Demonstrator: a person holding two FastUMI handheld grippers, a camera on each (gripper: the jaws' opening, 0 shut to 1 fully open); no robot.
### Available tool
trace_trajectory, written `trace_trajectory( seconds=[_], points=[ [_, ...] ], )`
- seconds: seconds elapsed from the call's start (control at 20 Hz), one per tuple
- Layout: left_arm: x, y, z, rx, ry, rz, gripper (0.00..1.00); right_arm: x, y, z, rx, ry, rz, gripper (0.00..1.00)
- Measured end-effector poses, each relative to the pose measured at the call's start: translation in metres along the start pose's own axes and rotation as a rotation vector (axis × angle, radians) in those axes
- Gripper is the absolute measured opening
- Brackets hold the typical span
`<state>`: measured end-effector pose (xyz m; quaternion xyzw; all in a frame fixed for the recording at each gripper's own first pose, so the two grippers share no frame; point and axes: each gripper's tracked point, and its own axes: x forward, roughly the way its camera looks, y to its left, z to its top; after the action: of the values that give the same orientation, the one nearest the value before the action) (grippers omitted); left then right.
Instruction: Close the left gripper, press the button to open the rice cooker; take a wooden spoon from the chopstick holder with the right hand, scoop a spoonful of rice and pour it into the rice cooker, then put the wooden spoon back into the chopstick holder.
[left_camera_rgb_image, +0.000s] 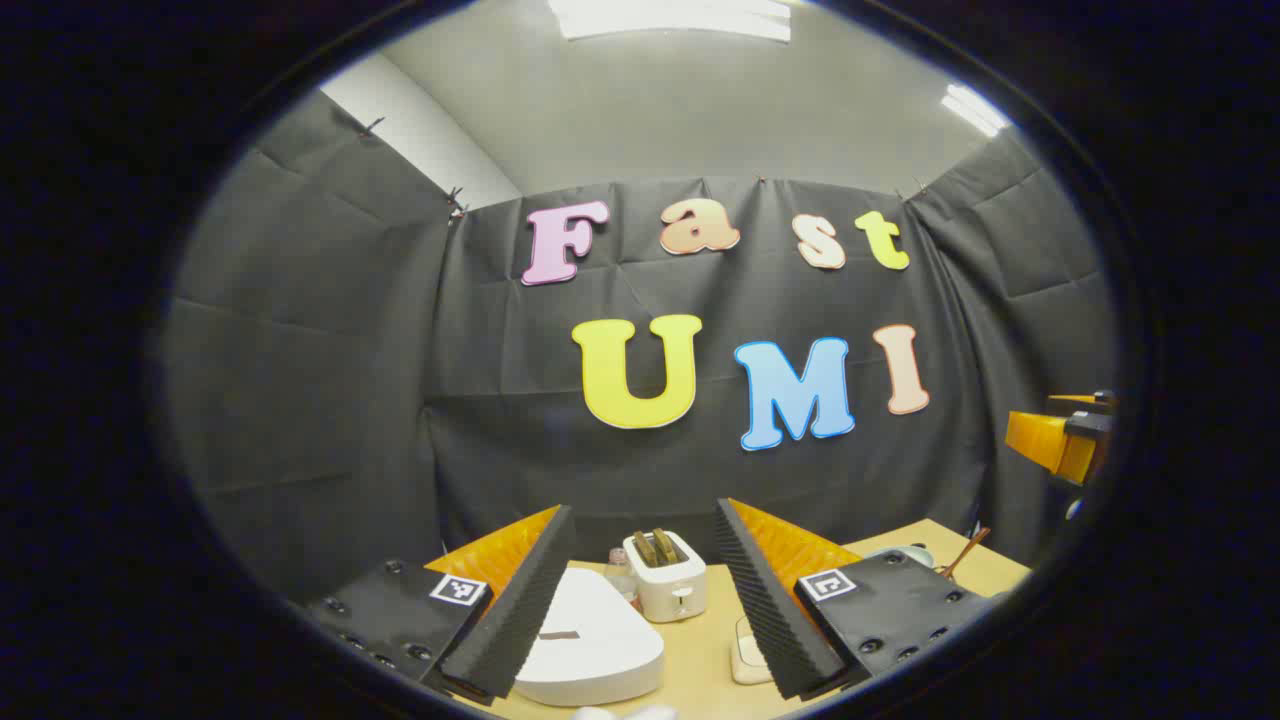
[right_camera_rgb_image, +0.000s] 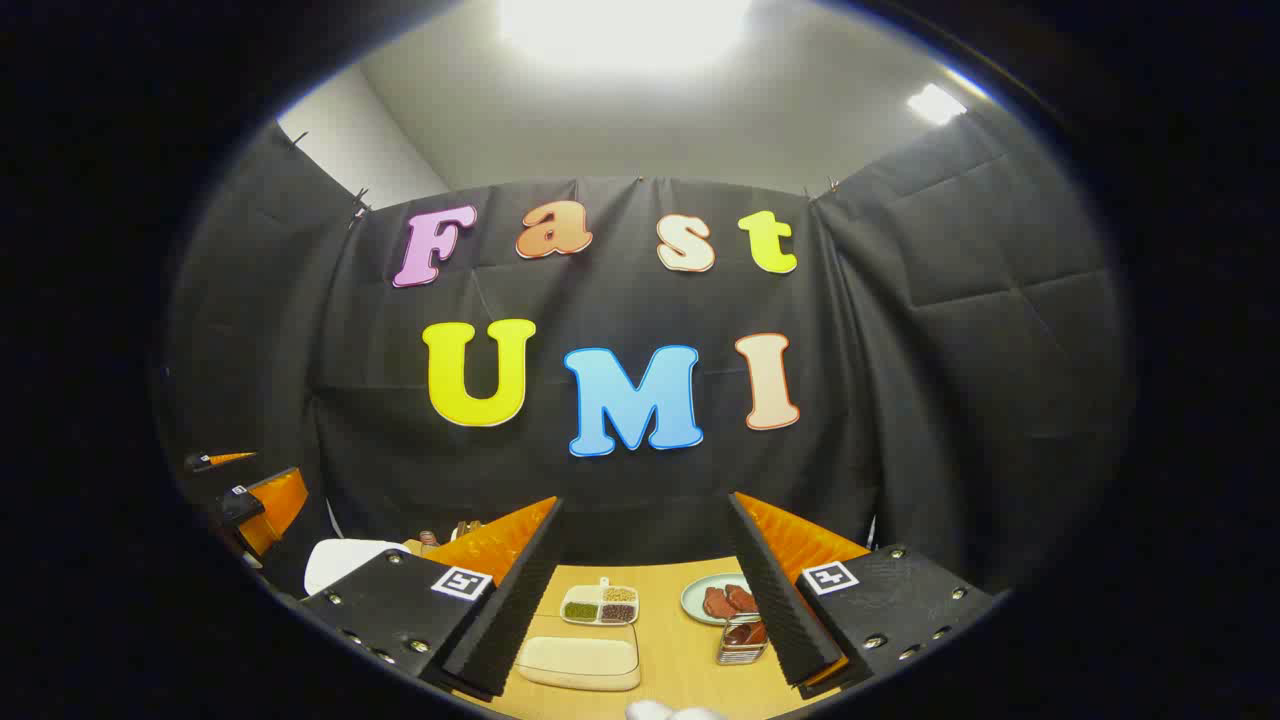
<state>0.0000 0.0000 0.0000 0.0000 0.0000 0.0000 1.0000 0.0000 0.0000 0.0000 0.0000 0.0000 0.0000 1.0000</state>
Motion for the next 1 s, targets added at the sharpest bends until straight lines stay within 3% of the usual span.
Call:
trace_trajectory(
  seconds=[0.05, 0.2, 0.35, 0.4, 0.55, 1.0],
  points=[
    [0.001, 0.0, 0.0, -0.006, 0.0, 0.0, 0.99, 0.001, 0.0, 0.003, 0.002, 0.0, 0.001, 0.93],
    [0.01, 0.0, 0.008, -0.008, -0.01, 0.004, 0.99, 0.001, 0.0, 0.005, -0.012, -0.002, 0.002, 0.97],
    [0.013, -0.003, 0.006, -0.008, -0.014, 0.005, 0.99, -0.002, 0.004, 0.002, -0.016, 0.001, 0.014, 0.93],
    [0.012, -0.003, 0.007, -0.009, -0.015, 0.006, 0.99, -0.003, 0.006, 0.0, -0.016, 0.005, 0.019, 0.97],
    [0.007, -0.006, 0.001, -0.018, -0.004, 0.009, 0.99, -0.006, 0.003, -0.004, -0.021, 0.015, 0.016, 0.93],
    [0.007, 0.003, -0.002, -0.038, 0.005, 0.029, 0.97, -0.013, -0.007, -0.01, -0.022, 0.034, -0.005, 0.97]
  ],
)
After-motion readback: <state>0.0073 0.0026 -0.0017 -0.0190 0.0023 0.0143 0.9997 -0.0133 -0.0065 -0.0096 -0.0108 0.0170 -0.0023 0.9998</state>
